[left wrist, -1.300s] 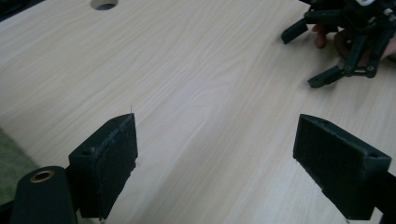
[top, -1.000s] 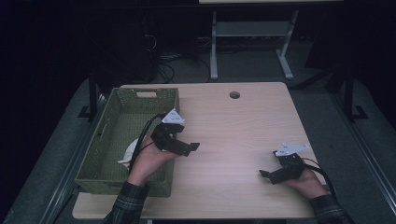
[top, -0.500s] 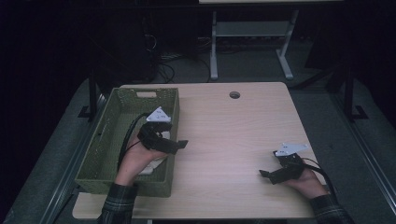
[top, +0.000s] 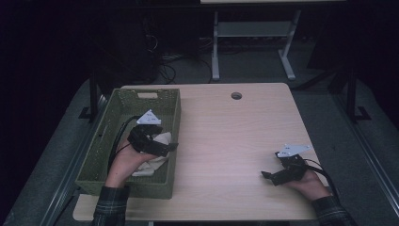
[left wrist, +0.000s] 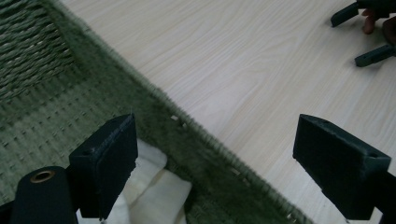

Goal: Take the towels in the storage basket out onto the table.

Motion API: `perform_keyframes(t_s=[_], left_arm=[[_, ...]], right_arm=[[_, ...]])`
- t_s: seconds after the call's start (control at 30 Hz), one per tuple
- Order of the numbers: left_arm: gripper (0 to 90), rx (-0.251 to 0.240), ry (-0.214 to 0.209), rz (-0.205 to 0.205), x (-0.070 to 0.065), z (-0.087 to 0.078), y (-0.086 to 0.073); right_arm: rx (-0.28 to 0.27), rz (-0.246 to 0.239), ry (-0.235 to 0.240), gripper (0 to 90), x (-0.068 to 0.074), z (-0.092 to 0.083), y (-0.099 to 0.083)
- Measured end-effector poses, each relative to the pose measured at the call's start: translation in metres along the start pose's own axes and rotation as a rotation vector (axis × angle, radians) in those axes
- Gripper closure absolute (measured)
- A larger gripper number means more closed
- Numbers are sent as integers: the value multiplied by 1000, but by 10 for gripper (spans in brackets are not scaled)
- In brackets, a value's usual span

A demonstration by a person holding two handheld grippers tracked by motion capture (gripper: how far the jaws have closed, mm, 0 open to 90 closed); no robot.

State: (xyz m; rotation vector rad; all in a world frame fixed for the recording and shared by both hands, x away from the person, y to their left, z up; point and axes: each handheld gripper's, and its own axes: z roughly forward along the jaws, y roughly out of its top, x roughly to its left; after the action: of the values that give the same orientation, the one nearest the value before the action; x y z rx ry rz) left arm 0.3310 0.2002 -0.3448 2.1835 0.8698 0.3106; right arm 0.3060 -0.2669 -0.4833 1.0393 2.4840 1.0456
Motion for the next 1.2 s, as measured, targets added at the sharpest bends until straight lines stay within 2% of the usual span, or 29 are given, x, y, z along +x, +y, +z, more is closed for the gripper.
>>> perform_keyframes(t_s=[0.2, 0.3, 0.43, 0.63, 0.87, 1.2], left_arm=[[133, -5, 18, -19, 12, -7, -9], [134, -11, 41, -30, 19, -13, -14], [136, -14, 59, -57, 27, -18, -22], [136, 13, 97, -60, 37, -20, -32], [136, 21, 114, -79, 44, -18, -41], [128, 77, 152, -89, 55, -5, -55]], right_arm=[[0, 0, 0, 12, 0, 0, 0], [0, 0, 0, 12, 0, 0, 0], [0, 0, 0, 12, 0, 0, 0], [-1, 0, -1, 12, 0, 0, 0], [0, 0, 0, 12, 0, 0, 0], [1, 0, 0, 12, 0, 0, 0]])
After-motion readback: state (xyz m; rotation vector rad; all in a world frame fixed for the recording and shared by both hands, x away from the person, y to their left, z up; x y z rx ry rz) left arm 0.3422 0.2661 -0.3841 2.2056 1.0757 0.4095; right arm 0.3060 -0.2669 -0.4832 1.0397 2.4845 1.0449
